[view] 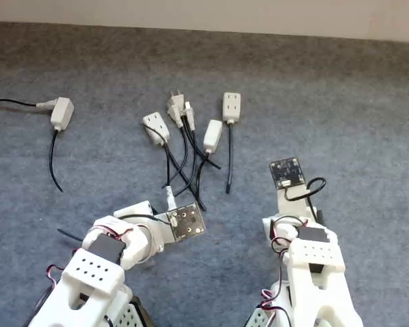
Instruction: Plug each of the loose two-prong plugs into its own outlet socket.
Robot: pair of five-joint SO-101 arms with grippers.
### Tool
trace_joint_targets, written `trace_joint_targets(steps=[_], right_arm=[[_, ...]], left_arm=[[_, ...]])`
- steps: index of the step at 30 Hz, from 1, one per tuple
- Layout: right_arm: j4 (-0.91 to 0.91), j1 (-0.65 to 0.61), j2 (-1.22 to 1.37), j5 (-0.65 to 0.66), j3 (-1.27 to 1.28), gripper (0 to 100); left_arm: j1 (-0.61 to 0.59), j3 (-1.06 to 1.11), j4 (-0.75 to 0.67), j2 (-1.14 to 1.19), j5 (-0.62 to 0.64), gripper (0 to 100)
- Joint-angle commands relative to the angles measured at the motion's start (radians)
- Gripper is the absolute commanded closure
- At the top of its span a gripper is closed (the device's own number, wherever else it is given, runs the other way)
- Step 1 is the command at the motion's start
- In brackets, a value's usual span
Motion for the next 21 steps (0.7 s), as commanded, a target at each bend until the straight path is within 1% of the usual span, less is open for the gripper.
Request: trace_joint_targets(steps=[1, 5, 9, 11, 13, 18, 21], right_arm=[[-0.019, 0.007, -0.019, -0.008, -0.005, 64.9], [-0.019, 0.007, -0.019, -0.008, -0.005, 64.9], [-0.019, 0.007, -0.019, -0.008, -0.005, 64.9], [-0.019, 0.007, -0.019, -0.006, -0.005, 64.9], [-0.036, 0.007, -0.019, -0.006, -0.002, 64.9], [-0.045, 0.007, -0.018, -0.006, -0.002, 64.9], [-0.044, 0.007, -0.018, -0.006, -0.002, 64.9]], left_arm=[[-0.053, -0.015, 0.002, 0.004, -0.018, 99], [-0.107, -0.079, 0.002, 0.010, -0.023, 100], [-0.134, -0.125, 0.008, 0.007, -0.017, 100], [-0.183, -0.185, 0.029, 0.004, 0.006, 100], [-0.282, -0.268, 0.032, 0.004, 0.023, 100], [-0.547, -0.456, 0.029, 0.012, 0.015, 100], [-0.670, -0.506, -0.035, 0.013, -0.011, 100]])
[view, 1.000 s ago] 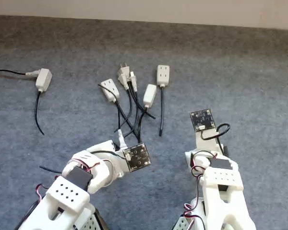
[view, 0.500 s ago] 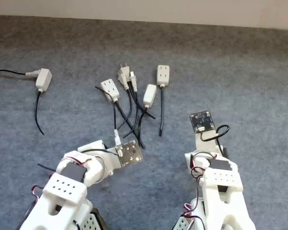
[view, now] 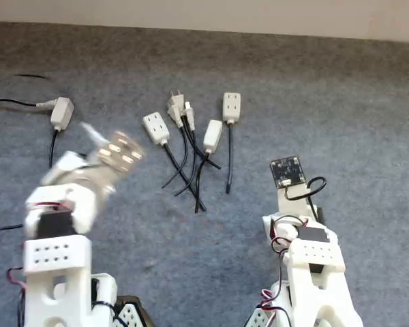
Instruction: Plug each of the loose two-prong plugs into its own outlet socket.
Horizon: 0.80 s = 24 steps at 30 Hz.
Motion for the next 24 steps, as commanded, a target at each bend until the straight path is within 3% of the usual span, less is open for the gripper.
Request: trace_joint_targets(steps=[1, 8, 10, 15, 24], right_arm=[[-0.018, 0.007, -0.018, -0.006, -0.002, 64.9], [-0.018, 0.007, -0.018, -0.008, -0.002, 64.9], [-0.018, 0.007, -0.016, -0.008, -0.002, 64.9], [-0.018, 0.007, -0.013, -0.008, -0.002, 64.9], [-0.021, 0.005, -0.012, -0.008, -0.001, 64.9]], left_arm=[[-0.189, -0.114, -0.095, -0.001, -0.029, 100], [-0.354, -0.159, -0.255, 0.102, -0.017, 100], [-0.390, -0.232, -0.261, 0.203, 0.055, 100], [-0.456, -0.526, -0.236, 0.610, 0.161, 100], [-0.527, -1.119, -0.077, 1.314, 0.213, 100]])
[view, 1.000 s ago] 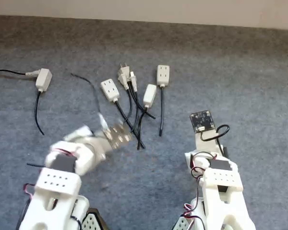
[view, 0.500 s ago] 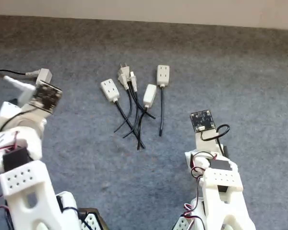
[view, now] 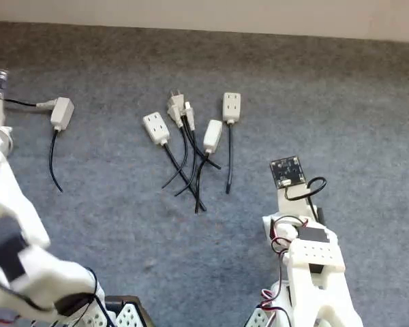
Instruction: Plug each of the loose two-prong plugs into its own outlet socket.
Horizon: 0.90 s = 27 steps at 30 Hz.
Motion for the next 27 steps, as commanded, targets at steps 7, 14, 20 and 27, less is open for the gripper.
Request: trace_joint_targets(steps=[7, 14, 20, 27], right_arm=[[-0.019, 0.005, -0.012, -0.008, -0.005, 64.9], [-0.019, 0.005, -0.012, -0.006, -0.005, 64.9], [-0.019, 0.005, -0.012, -0.006, -0.005, 64.9], [-0.019, 0.002, -0.012, -0.005, -0.005, 64.9]], left_arm=[[-0.018, -0.509, 0.216, 0.455, 0.017, 100], [0.001, -0.587, 0.350, 0.476, 0.140, 81], [0.022, -0.659, 0.431, 0.478, 0.138, 72], [0.065, -0.771, 0.494, 0.476, 0.144, 72]])
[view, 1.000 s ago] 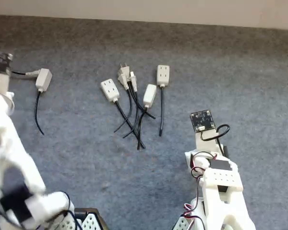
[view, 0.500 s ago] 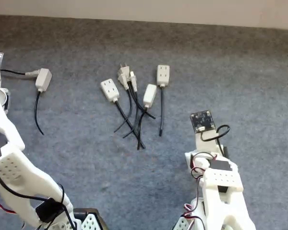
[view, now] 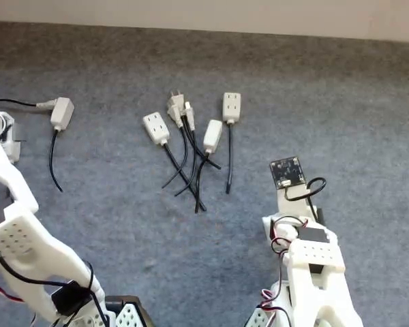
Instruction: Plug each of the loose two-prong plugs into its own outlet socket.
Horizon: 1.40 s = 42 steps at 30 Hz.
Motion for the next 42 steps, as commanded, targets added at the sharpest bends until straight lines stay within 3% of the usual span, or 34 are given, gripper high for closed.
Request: trace_joint_targets(steps=[1, 7, 12, 16, 23, 31, 37, 42], right_arm=[[-0.019, -0.010, -0.012, -0.005, -0.007, 64.9], [-0.019, -0.030, -0.019, -0.008, 0.018, 64.9], [-0.019, -0.030, -0.019, -0.008, 0.018, 64.9], [-0.019, -0.027, -0.019, -0.008, 0.018, 64.9], [-0.019, -0.025, -0.019, -0.006, 0.016, 64.9], [-0.019, -0.025, -0.019, -0.006, 0.016, 64.9], [-0.019, -0.025, -0.019, -0.006, 0.018, 64.9], [-0.019, -0.025, -0.019, -0.006, 0.018, 64.9]], left_arm=[[0.084, -0.117, 0.098, -0.016, 0.009, 72], [0.318, -0.265, 0.230, -0.012, 0.164, 72], [0.545, -0.289, 0.221, -0.005, 0.276, 72], [0.662, -0.295, 0.166, 0.082, 0.402, 72], [0.710, -0.295, 0.143, 0.243, 0.615, 72], [0.788, -0.291, 0.210, 0.265, 0.621, 72], [0.820, -0.283, 0.224, 0.272, 0.615, 85], [0.817, -0.278, 0.215, 0.340, 0.615, 86]])
